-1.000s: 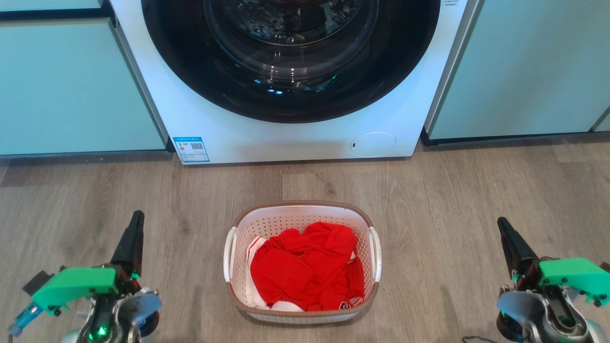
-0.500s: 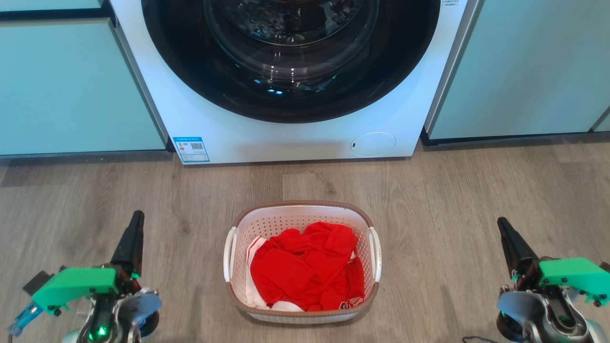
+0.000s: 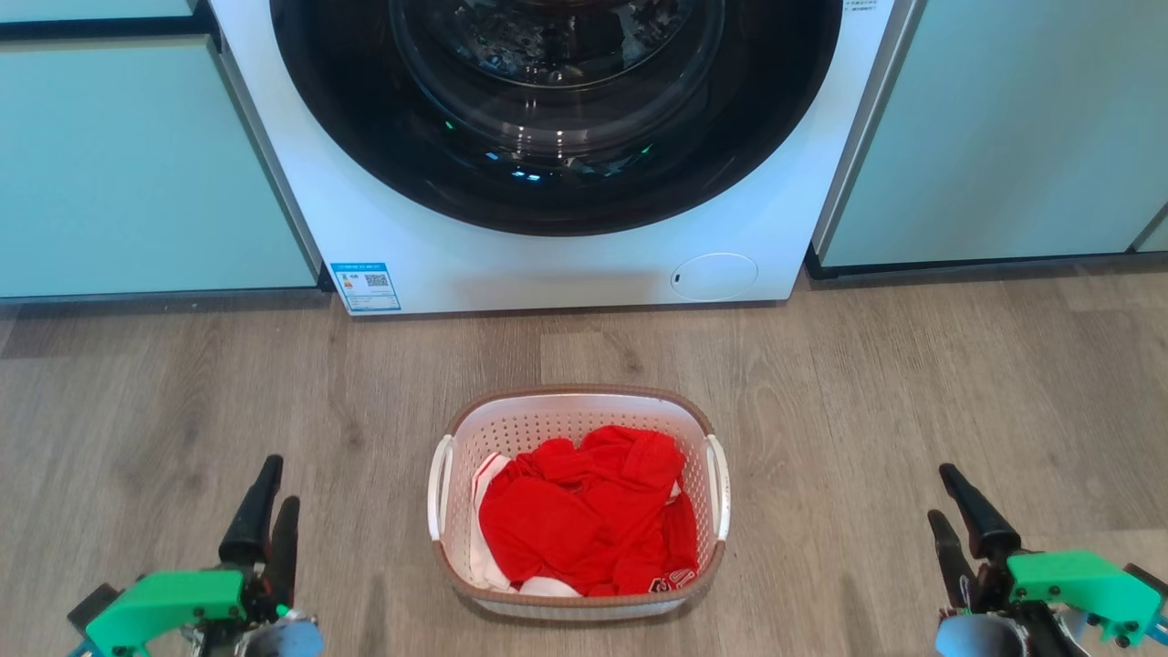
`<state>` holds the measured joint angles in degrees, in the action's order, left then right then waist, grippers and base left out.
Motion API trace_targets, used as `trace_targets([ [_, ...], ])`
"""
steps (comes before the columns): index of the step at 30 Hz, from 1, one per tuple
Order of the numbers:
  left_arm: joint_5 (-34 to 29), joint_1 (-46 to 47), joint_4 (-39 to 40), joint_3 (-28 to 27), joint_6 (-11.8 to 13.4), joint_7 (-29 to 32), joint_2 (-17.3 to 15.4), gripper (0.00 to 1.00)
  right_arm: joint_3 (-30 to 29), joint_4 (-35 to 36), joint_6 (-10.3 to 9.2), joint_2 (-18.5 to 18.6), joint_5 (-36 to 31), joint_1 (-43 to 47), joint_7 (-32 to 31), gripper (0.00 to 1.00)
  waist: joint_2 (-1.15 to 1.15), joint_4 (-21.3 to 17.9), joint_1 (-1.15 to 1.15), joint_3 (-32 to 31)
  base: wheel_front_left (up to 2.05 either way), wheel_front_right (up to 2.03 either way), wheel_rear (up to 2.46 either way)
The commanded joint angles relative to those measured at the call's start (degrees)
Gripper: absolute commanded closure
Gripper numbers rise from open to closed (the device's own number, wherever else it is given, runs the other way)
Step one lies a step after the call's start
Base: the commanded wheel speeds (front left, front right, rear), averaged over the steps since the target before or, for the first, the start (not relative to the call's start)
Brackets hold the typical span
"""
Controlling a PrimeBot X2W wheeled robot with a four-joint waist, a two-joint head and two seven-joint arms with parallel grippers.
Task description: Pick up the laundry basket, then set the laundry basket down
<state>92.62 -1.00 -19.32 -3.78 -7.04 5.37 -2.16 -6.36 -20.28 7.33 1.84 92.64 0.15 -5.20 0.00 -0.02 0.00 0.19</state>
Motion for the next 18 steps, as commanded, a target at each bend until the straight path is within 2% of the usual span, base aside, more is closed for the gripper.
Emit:
trace_targets([
  [1, -1.1, 2.6, 2.5, 0.4, 0.0, -0.8, -0.4, 0.0, 0.4, 2.2, 0.01, 0.2, -1.0, -2.4, 0.7, 0.0, 0.0, 0.0, 0.0, 0.0, 0.0, 0.0, 0.0],
  [10, -3.8, 2.5, 4.2, 0.9, 0.3, -2.2, -0.4, 0.0, 1.2, 2.8, 0.02, 0.3, -3.6, -2.7, 2.1, 0.0, 0.0, 0.0, 0.0, 0.0, 0.0, 0.0, 0.0],
  [18, -8.9, 2.6, 6.4, 1.6, 1.2, -3.5, -0.5, 0.0, 1.8, 4.1, 0.03, 0.3, -8.2, -3.0, 3.4, 0.0, 0.0, 0.0, 0.0, 0.0, 0.0, 0.0, 0.0],
])
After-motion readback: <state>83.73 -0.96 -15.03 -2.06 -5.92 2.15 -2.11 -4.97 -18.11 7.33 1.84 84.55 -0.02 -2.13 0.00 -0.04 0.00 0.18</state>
